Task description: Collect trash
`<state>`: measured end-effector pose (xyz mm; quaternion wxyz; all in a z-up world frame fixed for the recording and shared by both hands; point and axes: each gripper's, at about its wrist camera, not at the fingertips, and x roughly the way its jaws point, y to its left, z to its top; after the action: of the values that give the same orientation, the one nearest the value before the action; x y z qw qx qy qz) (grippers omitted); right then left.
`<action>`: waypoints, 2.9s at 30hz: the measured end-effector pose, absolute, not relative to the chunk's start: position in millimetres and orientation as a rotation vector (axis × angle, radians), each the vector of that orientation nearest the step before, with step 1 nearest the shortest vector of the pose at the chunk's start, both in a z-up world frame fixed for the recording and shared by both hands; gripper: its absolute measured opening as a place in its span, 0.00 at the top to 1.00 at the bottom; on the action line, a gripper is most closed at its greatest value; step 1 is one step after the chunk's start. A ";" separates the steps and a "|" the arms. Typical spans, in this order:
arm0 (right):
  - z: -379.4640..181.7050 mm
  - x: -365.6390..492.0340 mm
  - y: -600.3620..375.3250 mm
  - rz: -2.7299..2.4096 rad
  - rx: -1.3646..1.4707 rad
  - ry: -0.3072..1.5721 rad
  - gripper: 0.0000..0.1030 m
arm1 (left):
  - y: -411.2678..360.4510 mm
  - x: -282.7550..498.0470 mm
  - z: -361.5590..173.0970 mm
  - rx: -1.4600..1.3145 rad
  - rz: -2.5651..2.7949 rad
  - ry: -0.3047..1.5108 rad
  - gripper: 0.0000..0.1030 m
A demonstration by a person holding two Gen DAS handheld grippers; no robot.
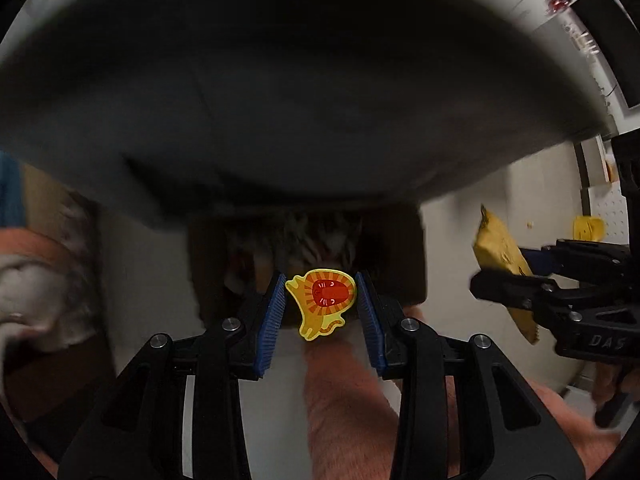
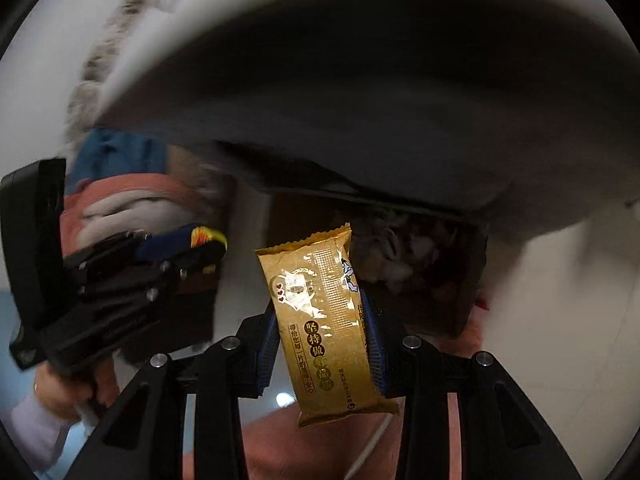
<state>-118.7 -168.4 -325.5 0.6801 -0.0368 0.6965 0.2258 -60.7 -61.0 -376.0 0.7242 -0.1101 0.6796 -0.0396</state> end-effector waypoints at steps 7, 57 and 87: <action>-461.7 -101.8 -199.2 0.192 -0.217 1.685 0.07 | -49.5 -52.5 -516.8 -0.198 0.093 1.728 0.24; 19.5 -64.8 -202.1 0.206 -0.118 0.752 0.05 | -101.4 36.9 -49.8 -0.163 0.178 0.928 0.20; 15.9 -61.7 -198.0 0.186 -0.100 0.786 0.05 | -100.8 39.2 -52.3 -0.159 0.167 0.951 0.20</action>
<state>-61.7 -198.0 15.9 0.9184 -0.0487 0.3821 0.0902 39.2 -100.8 -52.3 0.8826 -0.0765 0.4569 0.0802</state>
